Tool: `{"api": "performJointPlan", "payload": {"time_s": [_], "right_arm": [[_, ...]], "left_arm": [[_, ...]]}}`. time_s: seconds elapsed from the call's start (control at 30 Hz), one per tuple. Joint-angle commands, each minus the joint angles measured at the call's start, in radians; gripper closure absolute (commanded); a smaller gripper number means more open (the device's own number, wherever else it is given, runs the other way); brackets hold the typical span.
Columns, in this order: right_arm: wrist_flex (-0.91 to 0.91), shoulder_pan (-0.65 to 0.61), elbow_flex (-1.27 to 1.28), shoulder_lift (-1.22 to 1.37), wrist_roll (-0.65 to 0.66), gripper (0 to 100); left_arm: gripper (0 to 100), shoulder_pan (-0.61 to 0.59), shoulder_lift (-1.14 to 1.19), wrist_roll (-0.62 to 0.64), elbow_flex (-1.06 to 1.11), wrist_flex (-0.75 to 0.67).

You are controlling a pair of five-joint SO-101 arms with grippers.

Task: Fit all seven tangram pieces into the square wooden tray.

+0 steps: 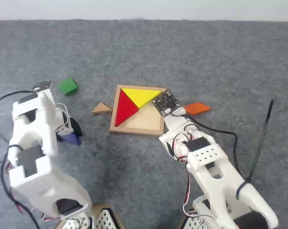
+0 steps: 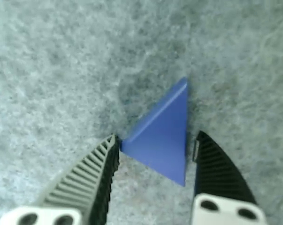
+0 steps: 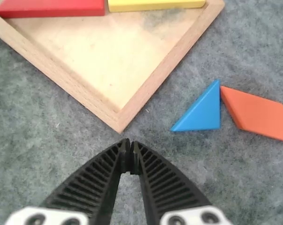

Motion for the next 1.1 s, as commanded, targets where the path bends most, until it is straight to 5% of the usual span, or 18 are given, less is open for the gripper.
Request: {"api": "performJointPlan", "payload": {"time_s": [0.0,1.07], "right_arm": [[-0.012,-0.005,-0.008,-0.012,0.012,98.9],[-0.012,-0.005,-0.008,-0.012,0.012,98.9]], "left_arm": [[79,0.000,-0.052,0.011,0.051,-0.043],[87,0.014,-0.069,0.011,0.062,-0.064]]}}
